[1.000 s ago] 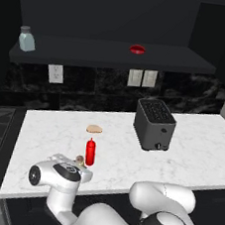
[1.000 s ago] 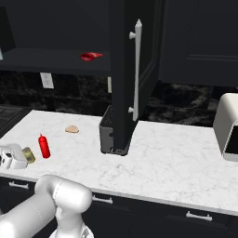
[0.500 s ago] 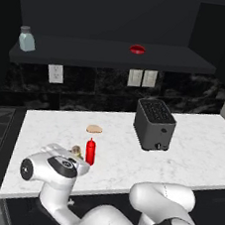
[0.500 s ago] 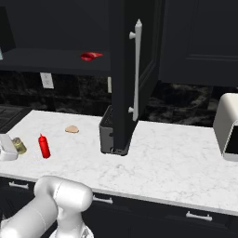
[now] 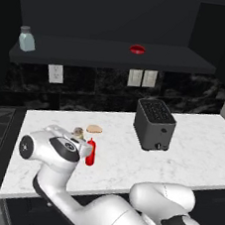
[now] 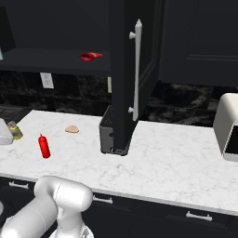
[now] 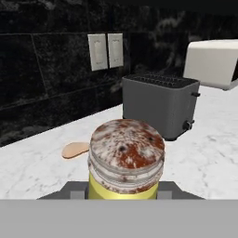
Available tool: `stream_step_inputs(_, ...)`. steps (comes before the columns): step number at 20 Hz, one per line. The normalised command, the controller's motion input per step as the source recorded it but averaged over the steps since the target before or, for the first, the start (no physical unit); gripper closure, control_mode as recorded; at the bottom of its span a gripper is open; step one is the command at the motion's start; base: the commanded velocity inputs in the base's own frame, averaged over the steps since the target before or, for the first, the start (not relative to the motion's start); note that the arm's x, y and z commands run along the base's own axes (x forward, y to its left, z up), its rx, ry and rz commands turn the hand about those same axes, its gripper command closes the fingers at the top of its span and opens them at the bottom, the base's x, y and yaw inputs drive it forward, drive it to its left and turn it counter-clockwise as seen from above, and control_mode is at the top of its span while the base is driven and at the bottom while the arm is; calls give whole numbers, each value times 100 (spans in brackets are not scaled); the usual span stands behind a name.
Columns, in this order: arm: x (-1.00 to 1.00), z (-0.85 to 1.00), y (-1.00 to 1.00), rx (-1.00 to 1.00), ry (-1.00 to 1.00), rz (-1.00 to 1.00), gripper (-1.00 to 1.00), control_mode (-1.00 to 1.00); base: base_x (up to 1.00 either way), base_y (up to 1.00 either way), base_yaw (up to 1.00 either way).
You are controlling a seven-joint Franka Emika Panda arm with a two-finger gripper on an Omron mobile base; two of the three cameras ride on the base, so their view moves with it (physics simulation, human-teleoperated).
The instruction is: Put the shaker and condiment bottle from the counter next to their counterparts in the cabinet.
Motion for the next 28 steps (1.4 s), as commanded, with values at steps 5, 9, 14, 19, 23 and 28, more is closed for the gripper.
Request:
stream_step_inputs(5,16,82,-12,0,0,-2,100,-100,0,0,0)
stream_step_inputs(9,16,79,-13,0,0,-2,100,-100,0,0,0)
stream_step_inputs(14,2,85,-10,0,0,0,100,-100,0,0,0)
stream_step_inputs(19,0,93,-13,0,0,0,100,-100,0,0,0)
stream_step_inputs(23,15,90,-25,0,0,0,100,-100,0,0,0)
stream_step_inputs(28,25,80,-27,1,0,0,100,-100,0,0,0)
